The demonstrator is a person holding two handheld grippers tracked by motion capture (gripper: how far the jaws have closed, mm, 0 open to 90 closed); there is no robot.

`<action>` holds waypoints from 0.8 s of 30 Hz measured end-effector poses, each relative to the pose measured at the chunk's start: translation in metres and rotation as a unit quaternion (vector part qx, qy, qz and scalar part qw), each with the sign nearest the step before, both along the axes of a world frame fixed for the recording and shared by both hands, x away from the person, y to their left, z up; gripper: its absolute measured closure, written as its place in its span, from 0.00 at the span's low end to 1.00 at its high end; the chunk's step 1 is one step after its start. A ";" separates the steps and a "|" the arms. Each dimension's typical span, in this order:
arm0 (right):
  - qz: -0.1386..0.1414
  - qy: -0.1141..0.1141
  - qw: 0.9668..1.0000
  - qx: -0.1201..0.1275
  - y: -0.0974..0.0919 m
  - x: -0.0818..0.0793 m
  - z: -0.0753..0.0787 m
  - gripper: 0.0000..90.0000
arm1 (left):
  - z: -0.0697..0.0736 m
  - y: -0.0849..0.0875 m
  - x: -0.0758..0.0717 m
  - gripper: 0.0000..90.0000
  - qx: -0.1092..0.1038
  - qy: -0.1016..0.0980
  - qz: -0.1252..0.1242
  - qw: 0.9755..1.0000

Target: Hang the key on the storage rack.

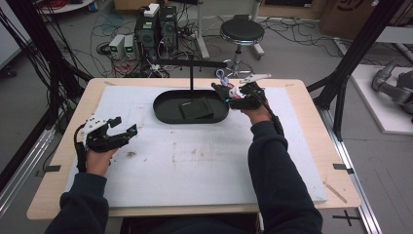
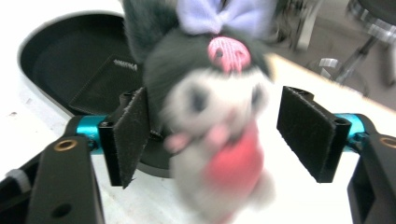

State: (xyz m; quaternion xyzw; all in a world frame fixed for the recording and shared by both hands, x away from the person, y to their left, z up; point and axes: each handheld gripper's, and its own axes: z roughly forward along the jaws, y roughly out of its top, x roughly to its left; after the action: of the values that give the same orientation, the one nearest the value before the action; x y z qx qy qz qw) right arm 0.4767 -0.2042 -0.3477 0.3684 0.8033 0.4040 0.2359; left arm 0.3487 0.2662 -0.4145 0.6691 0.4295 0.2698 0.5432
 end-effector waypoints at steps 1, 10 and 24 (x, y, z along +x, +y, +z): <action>0.003 -0.005 1.000 0.010 -0.005 -0.006 0.002 0.33 | 0.000 0.000 0.000 0.28 0.000 0.001 0.000 1.000; 0.001 -0.031 0.999 0.033 -0.051 -0.051 0.006 0.33 | 0.000 -0.001 0.000 0.28 -0.001 0.001 0.001 1.000; -0.037 -0.042 0.998 0.012 -0.107 -0.120 -0.029 0.23 | 0.001 -0.003 0.000 0.28 -0.003 -0.010 -0.004 1.000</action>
State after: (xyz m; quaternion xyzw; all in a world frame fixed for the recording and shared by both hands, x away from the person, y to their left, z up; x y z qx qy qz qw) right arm 0.3569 -0.3114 -0.3764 0.3834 0.7735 0.4198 0.2801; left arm 0.3483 0.2633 -0.4135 0.6666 0.4220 0.2731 0.5504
